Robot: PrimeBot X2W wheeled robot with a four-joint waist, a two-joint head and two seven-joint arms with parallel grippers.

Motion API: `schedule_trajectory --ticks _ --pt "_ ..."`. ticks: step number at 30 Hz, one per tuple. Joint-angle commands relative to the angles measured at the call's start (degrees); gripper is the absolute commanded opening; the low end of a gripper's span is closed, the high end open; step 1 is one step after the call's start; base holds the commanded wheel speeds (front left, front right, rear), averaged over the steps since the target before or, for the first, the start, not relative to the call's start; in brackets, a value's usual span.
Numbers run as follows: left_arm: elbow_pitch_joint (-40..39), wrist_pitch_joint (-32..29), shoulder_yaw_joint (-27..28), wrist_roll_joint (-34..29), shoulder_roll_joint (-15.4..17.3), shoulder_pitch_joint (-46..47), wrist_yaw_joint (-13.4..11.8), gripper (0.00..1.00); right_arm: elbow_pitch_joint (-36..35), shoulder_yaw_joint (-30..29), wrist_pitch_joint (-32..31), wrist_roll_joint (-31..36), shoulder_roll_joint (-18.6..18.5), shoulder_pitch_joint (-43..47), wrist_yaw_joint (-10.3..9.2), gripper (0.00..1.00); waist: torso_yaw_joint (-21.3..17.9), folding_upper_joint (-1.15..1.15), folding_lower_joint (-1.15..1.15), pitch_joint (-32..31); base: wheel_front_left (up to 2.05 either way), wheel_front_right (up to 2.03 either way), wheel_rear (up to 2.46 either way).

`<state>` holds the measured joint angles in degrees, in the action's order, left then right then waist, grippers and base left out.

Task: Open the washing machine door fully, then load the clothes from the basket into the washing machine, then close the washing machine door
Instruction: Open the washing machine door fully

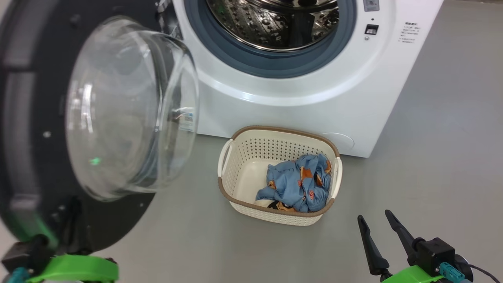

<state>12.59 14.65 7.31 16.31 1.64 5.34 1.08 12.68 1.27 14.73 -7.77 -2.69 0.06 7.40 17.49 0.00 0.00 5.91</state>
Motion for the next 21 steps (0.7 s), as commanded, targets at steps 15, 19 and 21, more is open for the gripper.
schedule_trajectory --ticks 15,19,21 --pt "5.41 0.35 20.72 -0.19 4.43 10.6 -0.94 0.0 -1.53 0.88 0.27 1.49 -0.19 -1.82 0.09 1.0 -3.6 0.0 0.0 2.2 0.0 0.0 0.0" --pt "7.01 0.35 22.93 -0.79 5.15 12.01 -0.33 0.0 -1.56 0.86 0.27 1.59 -0.19 -1.85 0.09 1.0 -3.76 0.0 0.0 2.23 0.0 0.0 0.0" --pt "8.23 0.35 24.04 -1.33 5.7 12.98 0.14 0.0 -1.51 0.84 0.27 1.62 -0.19 -1.91 0.09 1.0 -3.84 0.0 0.0 2.23 0.0 0.0 0.0"
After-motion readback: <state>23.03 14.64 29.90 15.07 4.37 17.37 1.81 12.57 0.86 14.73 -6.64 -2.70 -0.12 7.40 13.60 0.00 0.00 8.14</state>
